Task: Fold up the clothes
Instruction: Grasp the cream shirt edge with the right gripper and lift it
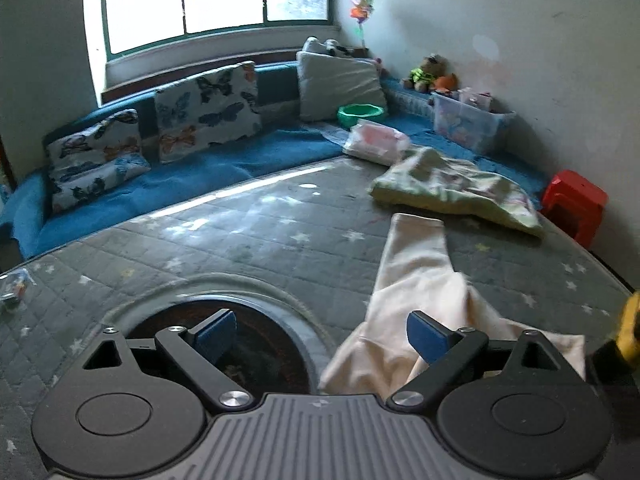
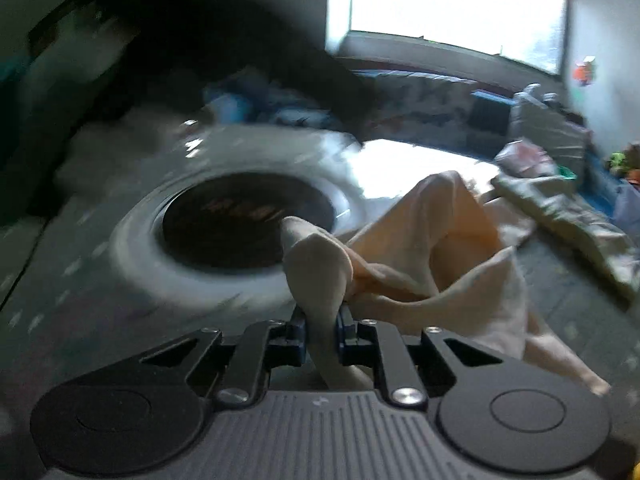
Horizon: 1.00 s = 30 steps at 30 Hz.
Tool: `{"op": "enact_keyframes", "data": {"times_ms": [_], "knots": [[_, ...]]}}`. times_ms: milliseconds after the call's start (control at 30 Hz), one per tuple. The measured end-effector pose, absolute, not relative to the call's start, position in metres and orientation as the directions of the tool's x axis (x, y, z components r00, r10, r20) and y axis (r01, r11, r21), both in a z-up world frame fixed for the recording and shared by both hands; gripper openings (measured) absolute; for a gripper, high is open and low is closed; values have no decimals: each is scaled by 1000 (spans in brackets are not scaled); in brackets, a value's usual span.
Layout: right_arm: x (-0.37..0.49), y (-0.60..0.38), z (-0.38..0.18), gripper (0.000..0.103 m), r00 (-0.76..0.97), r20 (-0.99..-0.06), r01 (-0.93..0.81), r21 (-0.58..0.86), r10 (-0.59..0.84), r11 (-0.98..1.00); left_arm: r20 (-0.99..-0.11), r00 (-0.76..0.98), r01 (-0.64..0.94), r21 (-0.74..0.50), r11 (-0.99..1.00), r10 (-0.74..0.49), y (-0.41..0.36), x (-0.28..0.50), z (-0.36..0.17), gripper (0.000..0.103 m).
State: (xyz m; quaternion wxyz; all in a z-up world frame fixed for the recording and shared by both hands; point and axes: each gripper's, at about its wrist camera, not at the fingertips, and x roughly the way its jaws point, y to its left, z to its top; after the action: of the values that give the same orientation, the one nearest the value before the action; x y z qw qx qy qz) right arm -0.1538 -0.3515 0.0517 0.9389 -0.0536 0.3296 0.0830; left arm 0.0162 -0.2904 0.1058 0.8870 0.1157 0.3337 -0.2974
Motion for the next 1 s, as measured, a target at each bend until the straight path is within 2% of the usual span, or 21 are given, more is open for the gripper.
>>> {"op": "enact_keyframes", "data": {"times_ms": [133, 233, 300, 367, 400, 433, 467, 500, 533, 733, 867, 1000], "knots": [[-172, -325, 42, 12, 750, -648, -239, -84, 129, 967, -665, 558, 667, 4, 745, -496, -305, -2, 103, 98], [-178, -317, 40, 13, 744, -653, -244, -68, 141, 967, -665, 556, 709, 66, 702, -499, -320, -19, 97, 97], [-182, -309, 40, 13, 741, -656, -263, -85, 145, 961, -673, 563, 717, 111, 688, -478, -327, -24, 90, 95], [-184, -307, 42, 12, 734, -661, -272, -78, 155, 959, -700, 535, 734, 107, 671, -474, -329, -23, 81, 87], [-187, -306, 43, 12, 734, -661, -273, -74, 157, 959, -712, 525, 736, 103, 669, -467, -329, -21, 78, 76], [-191, -306, 43, 13, 733, -661, -275, -71, 162, 959, -724, 510, 740, 94, 666, -465, -326, -19, 73, 56], [-194, -305, 42, 12, 732, -661, -278, -68, 165, 958, -735, 496, 744, 85, 663, -462, -324, -17, 69, 44], [-197, -305, 42, 12, 731, -662, -280, -68, 167, 958, -745, 484, 746, 77, 662, -459, -321, -15, 65, 22], [-199, -303, 42, 12, 730, -663, -282, -71, 166, 957, -750, 481, 741, 72, 667, -454, -316, -13, 62, 11], [-217, -302, 42, 12, 721, -675, -280, -79, 156, 957, -727, 525, 671, 34, 740, -442, -258, -13, 65, 3], [-226, -303, 44, 12, 707, -690, -277, -65, 157, 959, -703, 584, 590, 24, 807, -405, -202, -19, 67, 2], [-231, -303, 46, 12, 699, -699, -281, -71, 153, 957, -727, 568, 515, -52, 856, -386, -147, -20, 62, 1]]}}
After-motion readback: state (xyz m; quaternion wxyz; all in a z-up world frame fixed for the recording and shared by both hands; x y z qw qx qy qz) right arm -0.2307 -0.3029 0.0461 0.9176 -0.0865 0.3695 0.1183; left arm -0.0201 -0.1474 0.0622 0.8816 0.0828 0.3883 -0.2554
